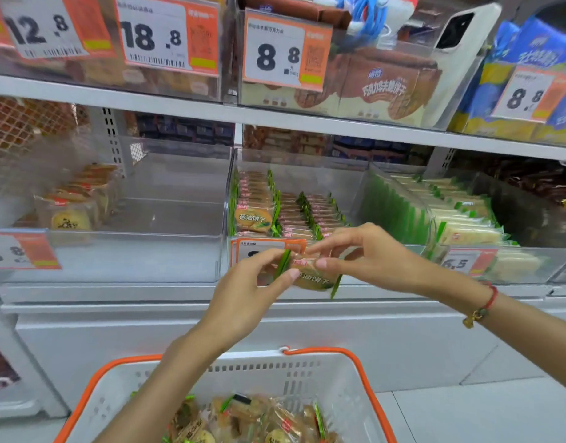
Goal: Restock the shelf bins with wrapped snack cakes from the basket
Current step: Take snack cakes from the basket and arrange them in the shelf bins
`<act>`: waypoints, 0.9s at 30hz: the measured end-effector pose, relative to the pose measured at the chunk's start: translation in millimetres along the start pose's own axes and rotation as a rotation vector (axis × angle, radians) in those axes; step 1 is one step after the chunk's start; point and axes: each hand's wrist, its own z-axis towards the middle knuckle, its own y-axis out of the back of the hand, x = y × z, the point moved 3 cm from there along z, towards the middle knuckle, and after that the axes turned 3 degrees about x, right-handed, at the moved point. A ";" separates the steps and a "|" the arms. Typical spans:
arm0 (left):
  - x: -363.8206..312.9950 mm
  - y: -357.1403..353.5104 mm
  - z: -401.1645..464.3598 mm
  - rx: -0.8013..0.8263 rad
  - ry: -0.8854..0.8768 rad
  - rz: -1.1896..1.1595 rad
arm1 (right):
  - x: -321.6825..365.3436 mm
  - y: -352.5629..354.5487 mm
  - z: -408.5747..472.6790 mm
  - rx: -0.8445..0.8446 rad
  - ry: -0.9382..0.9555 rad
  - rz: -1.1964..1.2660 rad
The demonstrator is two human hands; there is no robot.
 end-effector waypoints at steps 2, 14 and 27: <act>-5.9 -2.7 7.3 -0.008 -0.027 -0.016 | 0.1 13.2 2.2 0.020 0.018 -0.054; -6.7 26.2 9.4 -0.521 -0.089 0.400 | -32.1 90.5 31.5 -0.087 -0.044 -0.396; 5.5 47.4 16.8 -0.456 0.109 0.565 | -85.7 51.2 85.8 0.433 -0.425 -0.504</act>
